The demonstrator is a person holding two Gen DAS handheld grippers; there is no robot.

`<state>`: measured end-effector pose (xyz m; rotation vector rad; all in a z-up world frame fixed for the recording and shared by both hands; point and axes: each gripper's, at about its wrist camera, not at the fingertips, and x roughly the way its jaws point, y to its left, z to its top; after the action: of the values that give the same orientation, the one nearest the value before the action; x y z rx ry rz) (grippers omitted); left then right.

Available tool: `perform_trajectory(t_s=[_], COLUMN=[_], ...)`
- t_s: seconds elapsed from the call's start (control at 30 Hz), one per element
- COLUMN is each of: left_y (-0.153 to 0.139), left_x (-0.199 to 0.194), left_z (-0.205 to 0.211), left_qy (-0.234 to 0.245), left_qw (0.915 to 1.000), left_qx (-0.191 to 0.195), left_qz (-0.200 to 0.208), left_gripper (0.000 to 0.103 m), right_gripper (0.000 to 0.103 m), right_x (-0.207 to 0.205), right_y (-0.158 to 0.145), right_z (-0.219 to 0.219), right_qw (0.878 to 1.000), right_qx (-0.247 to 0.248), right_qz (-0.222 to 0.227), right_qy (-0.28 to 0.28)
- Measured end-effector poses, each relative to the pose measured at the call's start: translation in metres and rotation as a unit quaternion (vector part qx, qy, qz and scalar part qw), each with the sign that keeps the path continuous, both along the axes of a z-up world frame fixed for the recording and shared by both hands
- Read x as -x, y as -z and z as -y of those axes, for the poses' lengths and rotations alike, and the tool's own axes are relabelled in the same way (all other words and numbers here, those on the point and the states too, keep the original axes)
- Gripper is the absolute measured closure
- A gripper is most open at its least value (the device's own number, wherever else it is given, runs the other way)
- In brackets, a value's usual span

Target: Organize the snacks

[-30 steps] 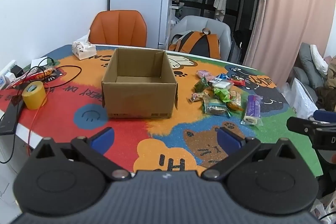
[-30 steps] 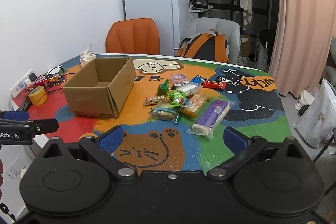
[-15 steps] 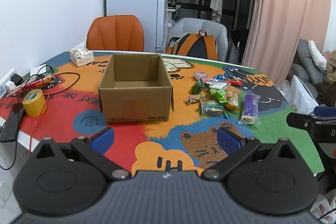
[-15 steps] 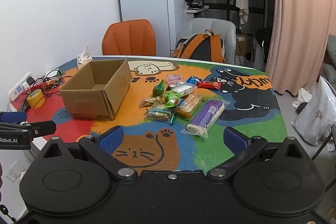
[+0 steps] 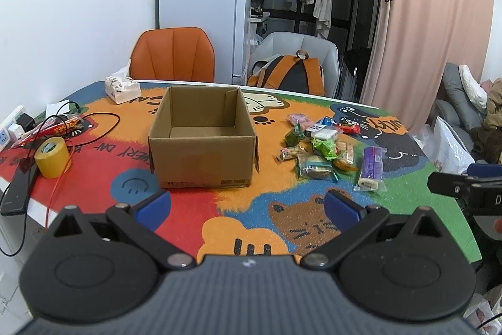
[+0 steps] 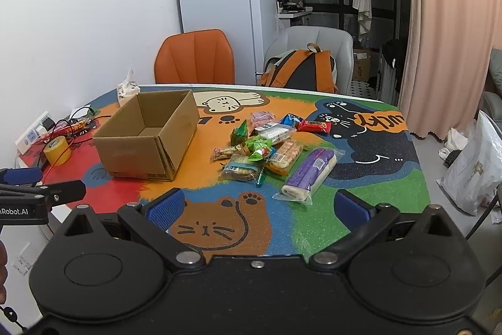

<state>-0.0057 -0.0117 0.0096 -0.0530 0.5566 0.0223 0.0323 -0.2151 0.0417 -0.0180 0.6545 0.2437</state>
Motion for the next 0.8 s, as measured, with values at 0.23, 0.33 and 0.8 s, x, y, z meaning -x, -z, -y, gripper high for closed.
perform_trajectory(t_s=[0.23, 0.33, 0.8], left_y=[-0.0013, -0.0015, 0.0007], left_x=[0.0006, 0.0013, -0.0004], left_z=[0.0013, 0.0024, 0.0027], left_qy=[0.002, 0.004, 0.001], left_qw=[1.0000, 1.0000, 1.0000], left_qx=[-0.001, -0.002, -0.001], left_qz=[0.001, 0.004, -0.003], left_gripper=[0.000, 0.000, 0.000], right_gripper=[0.000, 0.000, 0.000], right_x=[0.0010, 0.0006, 0.0010], right_y=[-0.0006, -0.0009, -0.0010], right_z=[0.0009, 0.0010, 0.0000], right_qw=[1.000, 1.000, 1.000], right_qx=[-0.001, 0.000, 0.001], right_qz=[0.000, 0.000, 0.000], right_qy=[0.001, 0.001, 0.000])
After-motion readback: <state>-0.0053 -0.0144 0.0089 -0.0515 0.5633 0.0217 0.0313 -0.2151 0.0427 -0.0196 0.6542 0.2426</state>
